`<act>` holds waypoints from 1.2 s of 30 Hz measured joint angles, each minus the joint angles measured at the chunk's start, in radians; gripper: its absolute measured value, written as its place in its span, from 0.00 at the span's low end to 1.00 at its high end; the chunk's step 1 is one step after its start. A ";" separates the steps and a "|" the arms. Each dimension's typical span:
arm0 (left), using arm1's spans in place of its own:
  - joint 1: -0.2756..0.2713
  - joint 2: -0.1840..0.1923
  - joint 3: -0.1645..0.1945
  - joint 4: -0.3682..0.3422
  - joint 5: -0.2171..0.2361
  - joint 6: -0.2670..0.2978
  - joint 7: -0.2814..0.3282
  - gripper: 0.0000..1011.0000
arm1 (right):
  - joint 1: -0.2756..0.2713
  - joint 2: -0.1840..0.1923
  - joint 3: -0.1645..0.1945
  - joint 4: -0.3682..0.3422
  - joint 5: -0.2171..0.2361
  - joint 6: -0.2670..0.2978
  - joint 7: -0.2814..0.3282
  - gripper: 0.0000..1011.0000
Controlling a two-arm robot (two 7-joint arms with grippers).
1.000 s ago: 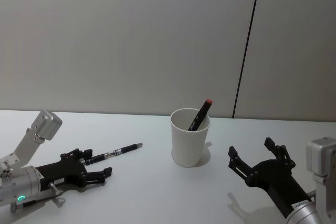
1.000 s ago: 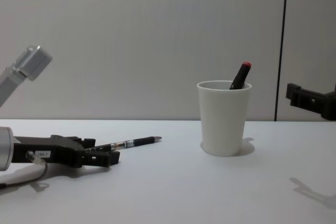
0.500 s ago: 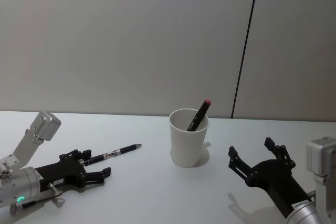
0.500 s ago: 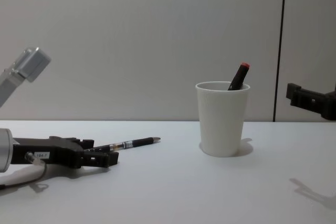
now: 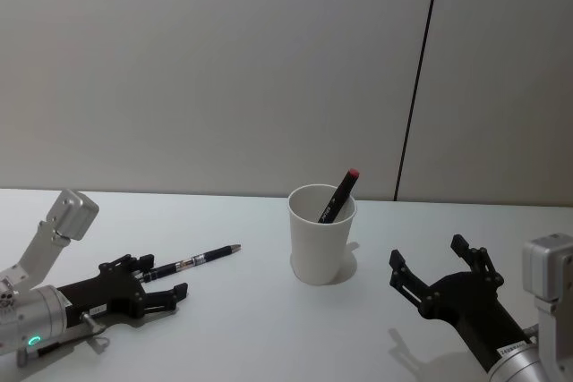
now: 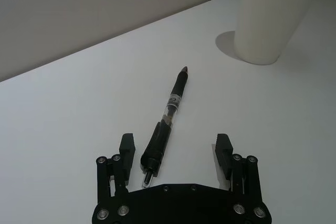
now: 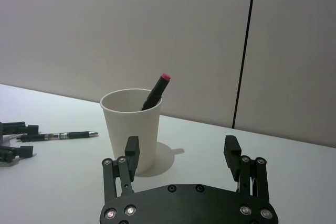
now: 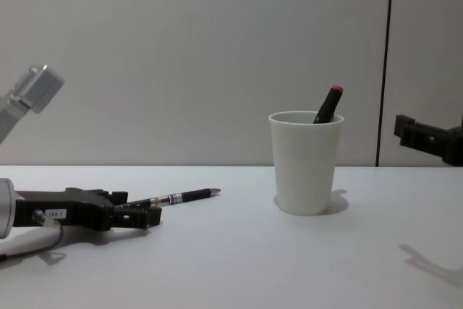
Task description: Place the pen into the pen holder.
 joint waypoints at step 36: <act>0.003 -0.002 -0.007 0.001 -0.009 -0.010 0.002 0.98 | 0.000 0.000 0.000 0.000 0.000 0.000 0.000 0.99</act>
